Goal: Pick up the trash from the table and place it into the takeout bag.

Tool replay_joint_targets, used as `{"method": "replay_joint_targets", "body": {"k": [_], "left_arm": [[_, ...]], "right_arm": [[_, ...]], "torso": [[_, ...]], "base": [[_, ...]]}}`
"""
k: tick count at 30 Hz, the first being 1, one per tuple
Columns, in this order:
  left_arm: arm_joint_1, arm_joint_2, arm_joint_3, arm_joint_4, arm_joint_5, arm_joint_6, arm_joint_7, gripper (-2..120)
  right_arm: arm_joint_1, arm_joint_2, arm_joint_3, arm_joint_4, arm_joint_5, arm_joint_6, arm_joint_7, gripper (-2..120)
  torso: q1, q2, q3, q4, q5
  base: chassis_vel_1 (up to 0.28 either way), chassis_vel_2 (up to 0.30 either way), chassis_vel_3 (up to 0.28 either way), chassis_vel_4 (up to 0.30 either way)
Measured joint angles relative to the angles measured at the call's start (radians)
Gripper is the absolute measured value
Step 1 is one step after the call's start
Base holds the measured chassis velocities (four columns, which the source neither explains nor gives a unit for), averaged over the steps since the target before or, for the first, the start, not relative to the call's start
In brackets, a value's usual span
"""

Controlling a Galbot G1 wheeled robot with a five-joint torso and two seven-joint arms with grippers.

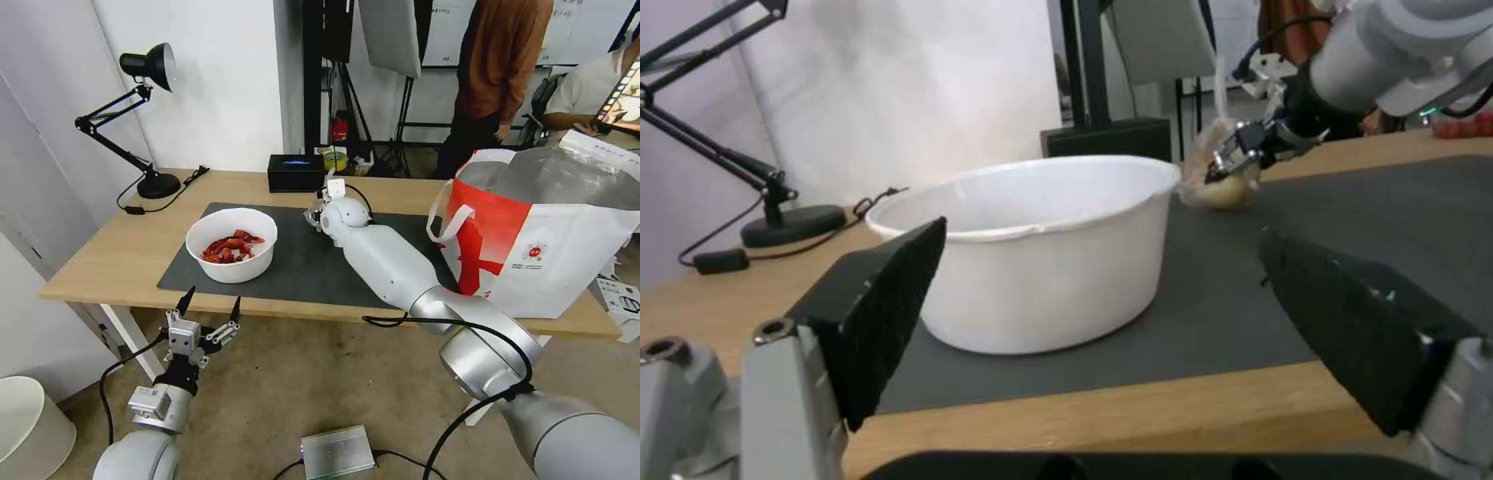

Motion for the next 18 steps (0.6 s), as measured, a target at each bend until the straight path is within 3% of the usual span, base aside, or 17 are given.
{"method": "replay_joint_targets", "body": {"k": [11,18], "left_arm": [[0.0,-0.002,-0.002,0.002,0.0,-0.001,0.0,91],[-0.002,0.003,-0.003,0.002,-0.002,-0.001,0.0,91]], "right_arm": [[-0.01,-0.008,-0.004,0.012,-0.004,0.029,0.0,6],[-0.018,-0.022,-0.004,0.043,-0.021,0.047,0.003,3]], "torso": [[0.0,0.0,0.0,0.0001,0.0],[0.0,0.0,0.0,0.0,0.0]], "base": [[0.0,0.0,0.0,0.0],[0.0,0.0,0.0,0.0]]}}
